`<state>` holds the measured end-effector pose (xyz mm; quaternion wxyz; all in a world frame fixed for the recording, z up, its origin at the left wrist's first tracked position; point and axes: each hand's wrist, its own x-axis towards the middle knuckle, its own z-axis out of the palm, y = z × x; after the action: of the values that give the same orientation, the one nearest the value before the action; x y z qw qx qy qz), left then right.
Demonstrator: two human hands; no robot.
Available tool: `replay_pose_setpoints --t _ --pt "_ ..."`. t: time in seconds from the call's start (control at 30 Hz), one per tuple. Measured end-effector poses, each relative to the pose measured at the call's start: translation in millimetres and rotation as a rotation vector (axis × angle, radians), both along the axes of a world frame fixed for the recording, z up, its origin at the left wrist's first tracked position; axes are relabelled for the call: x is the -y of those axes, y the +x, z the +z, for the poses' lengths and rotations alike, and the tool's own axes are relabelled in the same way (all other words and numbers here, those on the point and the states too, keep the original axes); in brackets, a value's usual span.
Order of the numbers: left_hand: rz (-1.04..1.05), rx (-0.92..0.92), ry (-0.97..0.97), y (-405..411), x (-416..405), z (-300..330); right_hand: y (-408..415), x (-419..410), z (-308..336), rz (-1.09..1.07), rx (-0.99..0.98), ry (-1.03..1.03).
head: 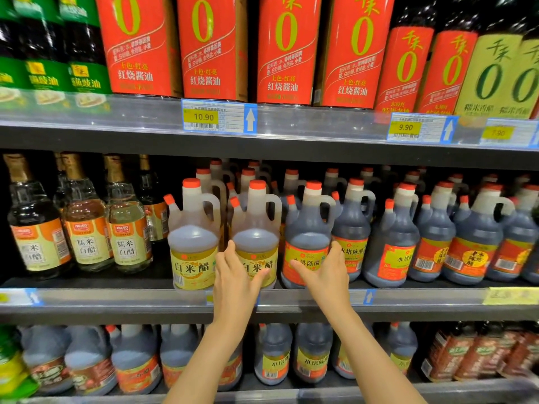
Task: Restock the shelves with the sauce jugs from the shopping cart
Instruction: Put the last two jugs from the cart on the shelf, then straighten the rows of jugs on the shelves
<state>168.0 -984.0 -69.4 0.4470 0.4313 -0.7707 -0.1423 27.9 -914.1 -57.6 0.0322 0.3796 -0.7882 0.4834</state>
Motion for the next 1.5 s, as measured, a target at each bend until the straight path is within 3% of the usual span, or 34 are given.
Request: replay_pose_setpoints --t 0.27,0.93,1.07,1.23,1.37,1.5 --pt "-0.041 -0.011 0.027 4 2 2 -13 -13 0 0.092 0.084 0.023" --pt "-0.06 -0.129 0.094 11 10 -13 -16 -14 -10 0.17 0.075 -0.037" --pt "-0.054 -0.155 -0.085 11 -11 -7 -21 -37 -1 0.145 0.072 -0.164" --pt "-0.184 -0.318 -0.241 -33 -47 12 -58 -80 16 -0.072 0.022 -0.373" --pt "-0.319 -0.283 -0.216 -87 -68 12 -100 -99 17 -0.148 0.018 -0.314" --pt "-0.325 -0.197 -0.156 -140 -83 6 -133 -104 11 -0.078 0.049 -0.198"
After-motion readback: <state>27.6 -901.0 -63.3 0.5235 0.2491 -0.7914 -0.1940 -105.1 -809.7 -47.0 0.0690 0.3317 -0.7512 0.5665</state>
